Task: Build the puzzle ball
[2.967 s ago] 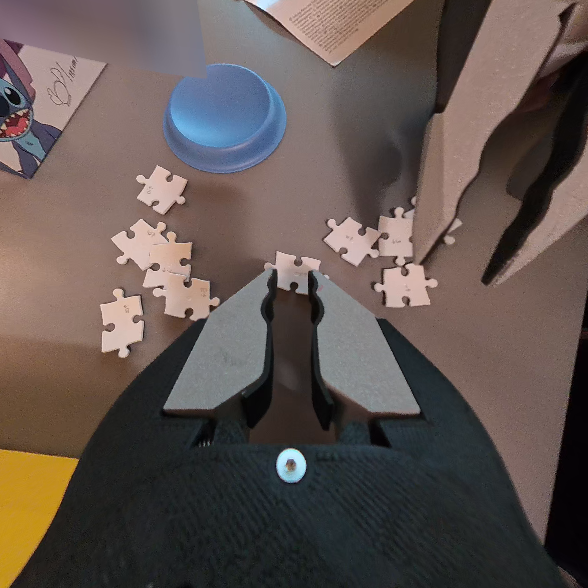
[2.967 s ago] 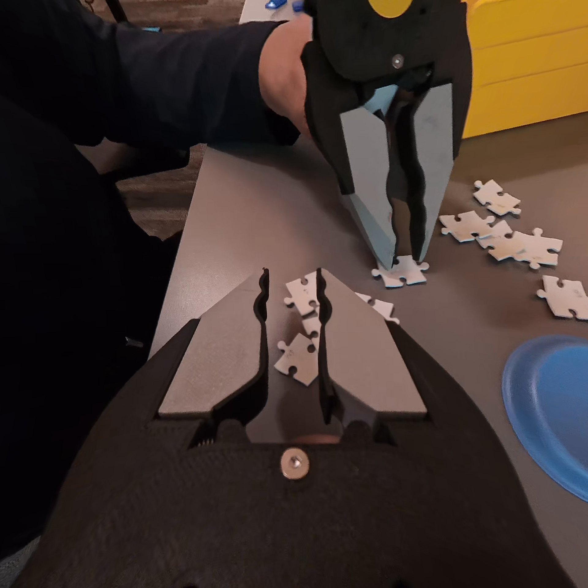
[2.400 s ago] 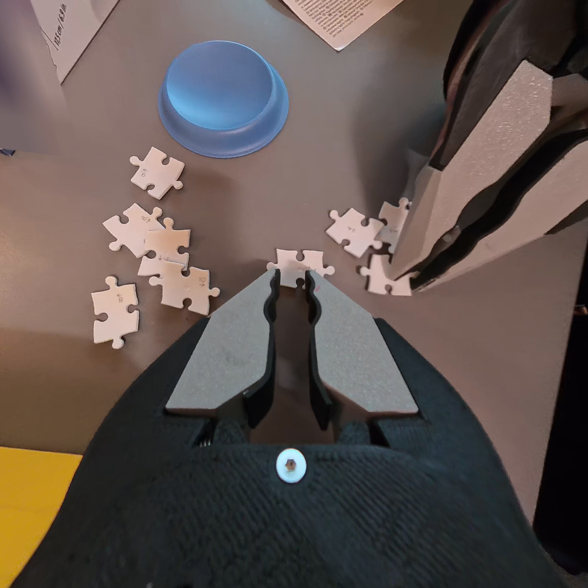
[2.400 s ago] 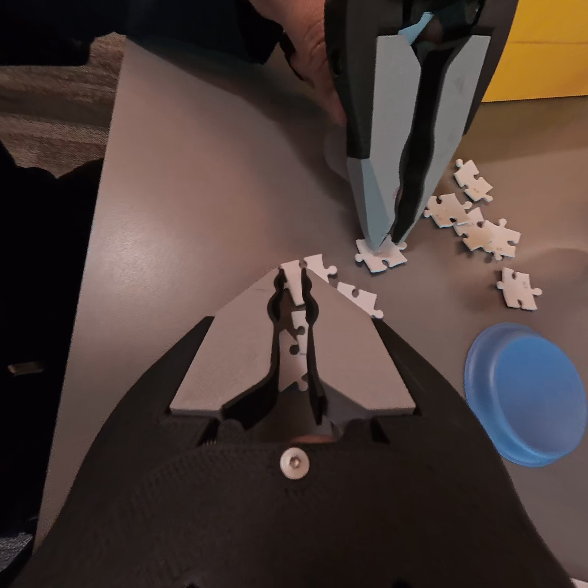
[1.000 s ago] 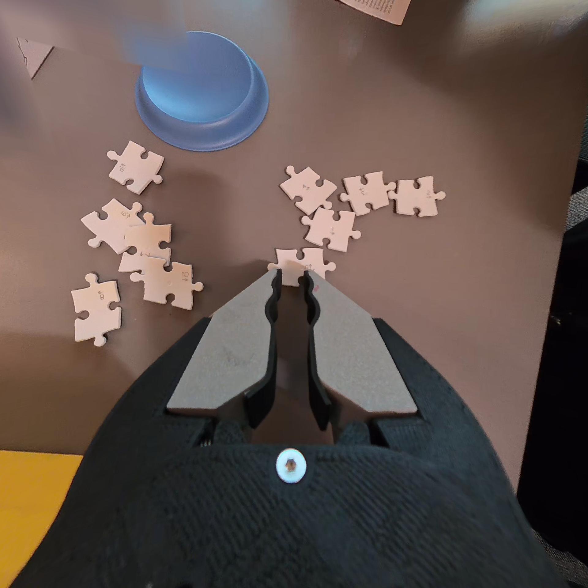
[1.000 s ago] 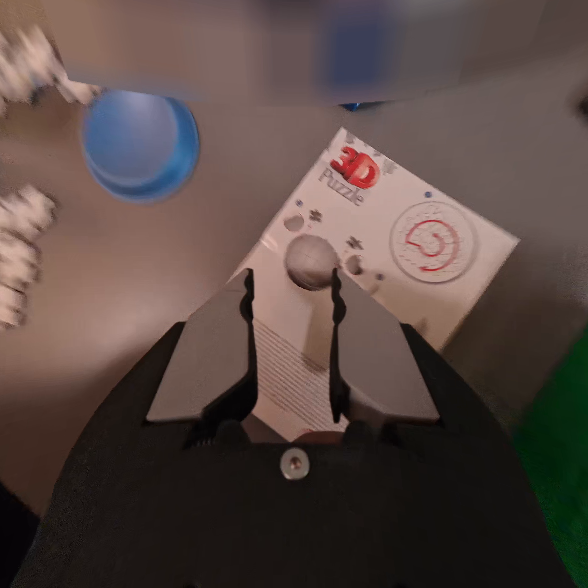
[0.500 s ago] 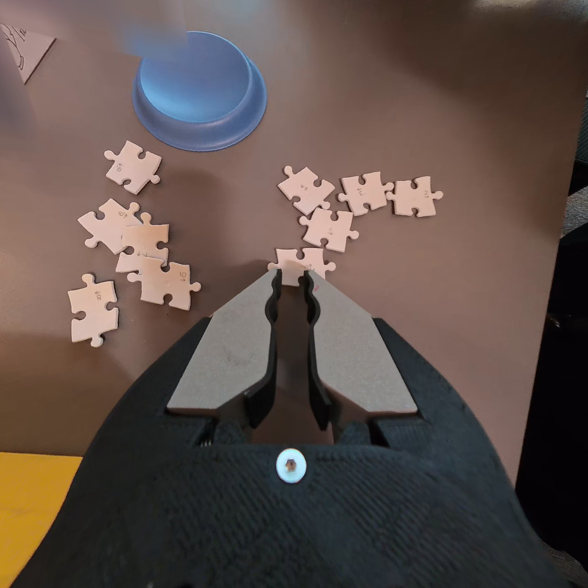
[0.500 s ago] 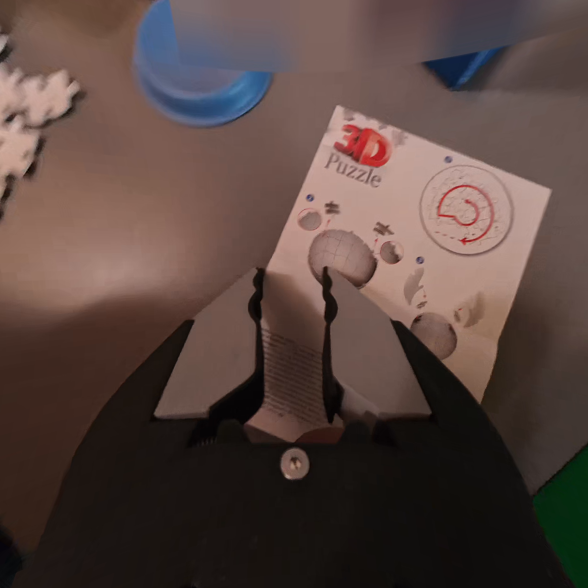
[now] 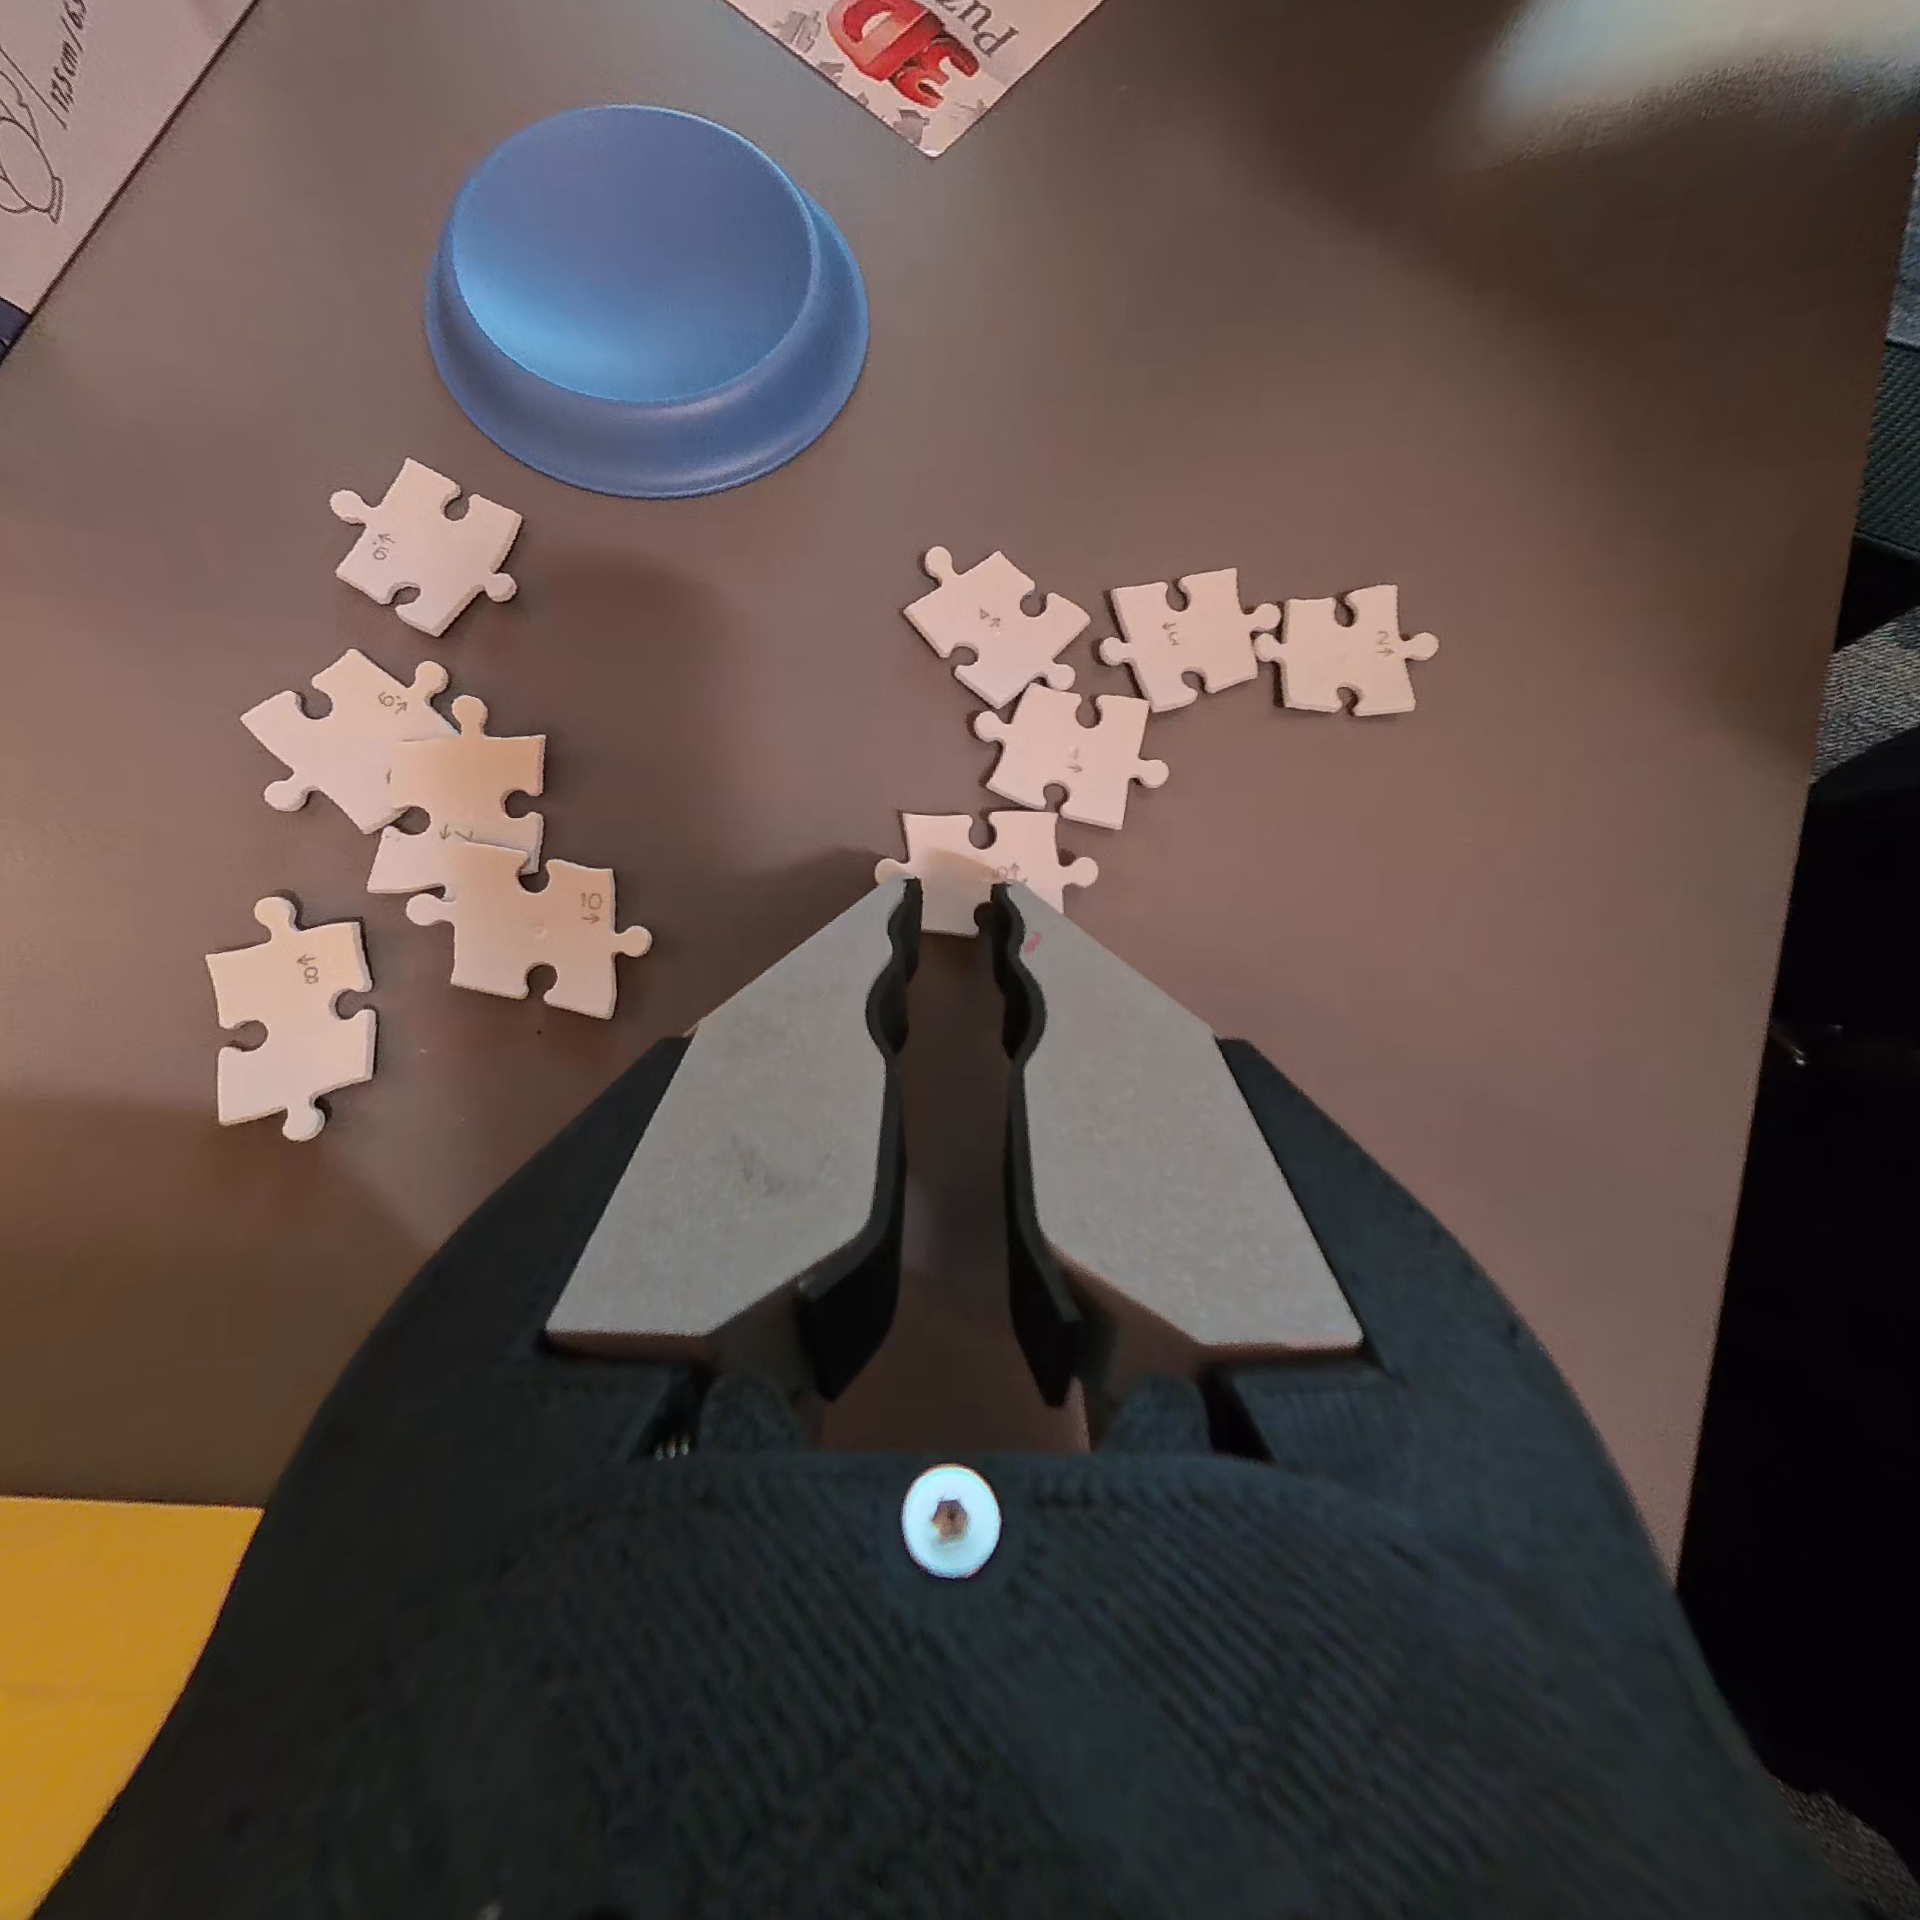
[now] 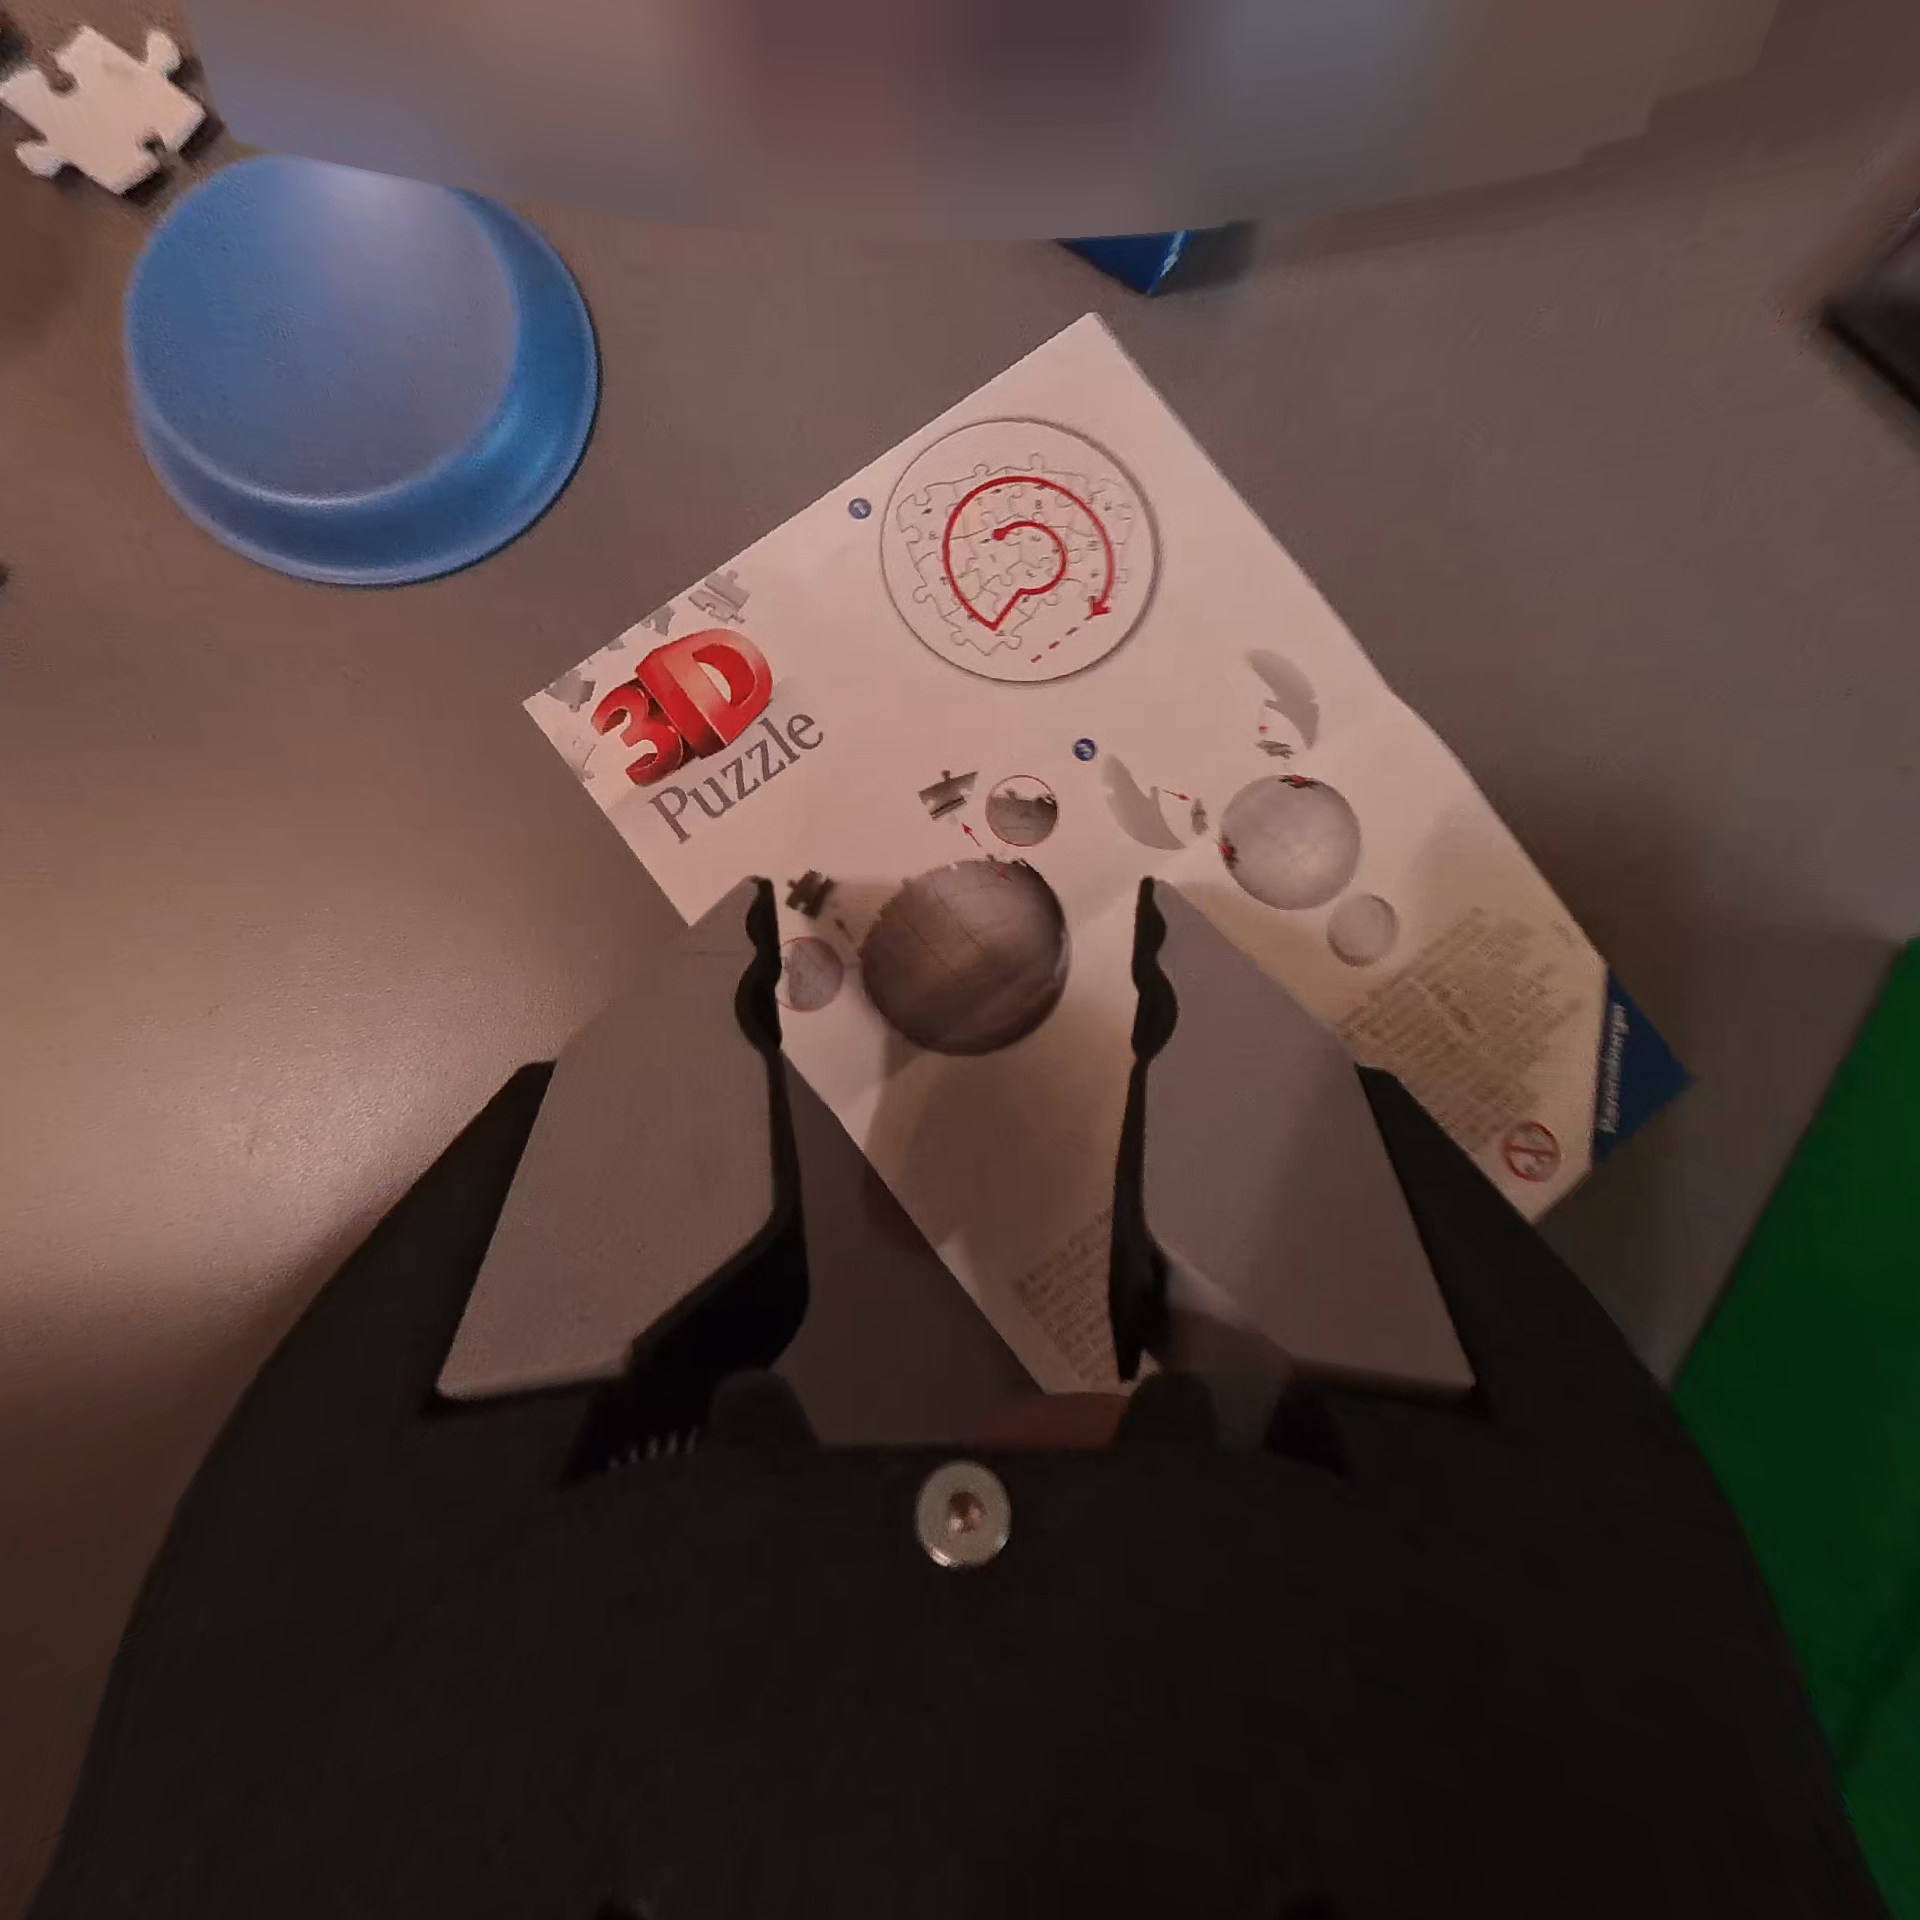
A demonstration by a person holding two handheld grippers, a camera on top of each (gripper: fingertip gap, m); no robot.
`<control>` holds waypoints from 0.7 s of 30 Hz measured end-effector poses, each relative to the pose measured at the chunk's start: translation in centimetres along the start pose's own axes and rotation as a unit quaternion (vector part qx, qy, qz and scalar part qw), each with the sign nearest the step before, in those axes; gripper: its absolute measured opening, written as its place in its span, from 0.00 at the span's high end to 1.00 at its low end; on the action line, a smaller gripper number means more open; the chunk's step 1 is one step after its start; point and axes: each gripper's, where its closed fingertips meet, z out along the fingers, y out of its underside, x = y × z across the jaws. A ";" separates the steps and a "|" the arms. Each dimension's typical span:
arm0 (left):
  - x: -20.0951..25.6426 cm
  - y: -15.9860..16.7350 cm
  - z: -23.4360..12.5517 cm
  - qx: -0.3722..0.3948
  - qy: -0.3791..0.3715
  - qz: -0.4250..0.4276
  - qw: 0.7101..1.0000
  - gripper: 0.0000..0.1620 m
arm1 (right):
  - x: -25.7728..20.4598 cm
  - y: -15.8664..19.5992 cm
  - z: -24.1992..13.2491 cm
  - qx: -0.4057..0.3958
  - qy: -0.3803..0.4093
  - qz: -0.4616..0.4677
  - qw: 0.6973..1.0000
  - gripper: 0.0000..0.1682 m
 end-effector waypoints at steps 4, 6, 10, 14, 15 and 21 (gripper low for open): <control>0.0 0.0 0.0 0.001 0.000 0.000 1.000 0.94 | -1.2 0.1 1.4 0.003 -0.062 -0.017 0.998 0.72; 0.0 0.0 0.0 0.000 0.000 0.000 1.000 0.94 | -1.4 0.6 1.0 0.000 -0.095 -0.069 0.993 0.85; 0.1 0.1 0.0 -0.001 0.001 0.000 1.000 0.94 | -1.2 2.6 -0.4 -0.046 -0.142 -0.181 0.972 0.95; 0.0 0.1 -0.1 0.000 0.004 -0.002 1.000 0.94 | 0.2 2.6 -1.7 -0.083 -0.116 -0.201 0.969 0.89; 0.1 0.1 0.0 0.001 0.005 -0.004 1.000 0.94 | 0.5 2.1 -1.9 -0.075 -0.102 -0.193 0.973 0.88; 0.0 0.1 0.0 0.002 0.009 -0.008 1.000 0.94 | 1.3 2.2 -2.0 -0.087 -0.028 -0.059 0.994 0.65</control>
